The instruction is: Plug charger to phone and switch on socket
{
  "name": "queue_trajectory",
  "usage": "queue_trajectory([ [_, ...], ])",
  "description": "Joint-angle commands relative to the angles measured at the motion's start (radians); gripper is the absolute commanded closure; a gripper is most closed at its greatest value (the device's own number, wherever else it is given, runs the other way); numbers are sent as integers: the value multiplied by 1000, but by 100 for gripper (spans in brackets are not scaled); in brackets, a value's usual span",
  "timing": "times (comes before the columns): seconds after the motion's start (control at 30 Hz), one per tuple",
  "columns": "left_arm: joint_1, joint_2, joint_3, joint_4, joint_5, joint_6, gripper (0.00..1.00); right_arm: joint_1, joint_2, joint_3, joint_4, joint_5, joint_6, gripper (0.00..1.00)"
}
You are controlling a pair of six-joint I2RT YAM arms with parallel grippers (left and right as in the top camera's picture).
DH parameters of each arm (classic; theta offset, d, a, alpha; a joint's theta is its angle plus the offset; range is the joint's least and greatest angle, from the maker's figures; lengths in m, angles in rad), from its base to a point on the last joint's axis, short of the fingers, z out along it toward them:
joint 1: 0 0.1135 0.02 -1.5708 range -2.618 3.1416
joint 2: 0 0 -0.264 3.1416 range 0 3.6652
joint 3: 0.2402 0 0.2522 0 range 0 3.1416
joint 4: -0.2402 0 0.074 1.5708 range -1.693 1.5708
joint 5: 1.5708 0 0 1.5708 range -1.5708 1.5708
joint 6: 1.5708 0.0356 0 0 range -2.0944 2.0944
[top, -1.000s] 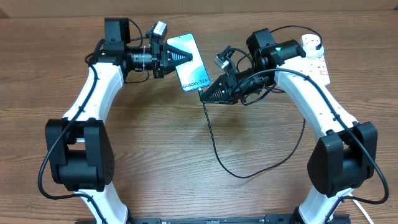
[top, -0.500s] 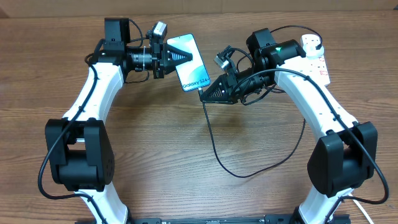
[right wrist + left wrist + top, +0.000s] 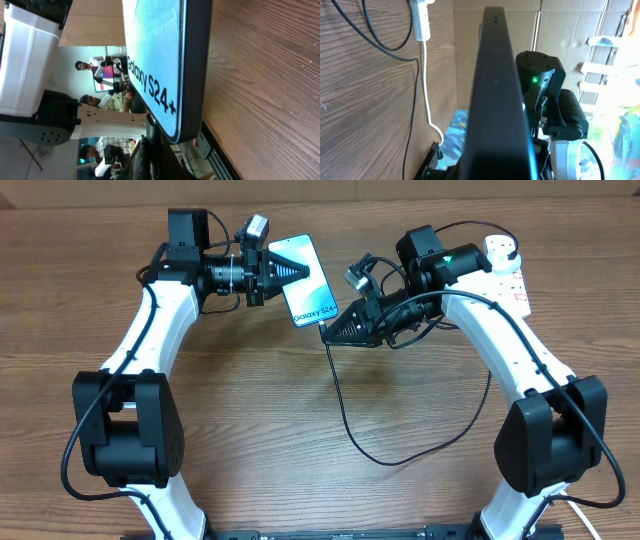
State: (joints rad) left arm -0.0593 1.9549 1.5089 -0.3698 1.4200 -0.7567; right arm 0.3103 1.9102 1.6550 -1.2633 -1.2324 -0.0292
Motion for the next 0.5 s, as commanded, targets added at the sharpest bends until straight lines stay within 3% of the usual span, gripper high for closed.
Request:
queue_trajectory([
  [0.0, -6, 1, 5, 4, 40, -7, 96, 5, -36, 27, 13, -26, -3, 96],
  [0.47, -6, 1, 5, 3, 40, -7, 96, 5, -36, 27, 21, -26, -3, 96],
])
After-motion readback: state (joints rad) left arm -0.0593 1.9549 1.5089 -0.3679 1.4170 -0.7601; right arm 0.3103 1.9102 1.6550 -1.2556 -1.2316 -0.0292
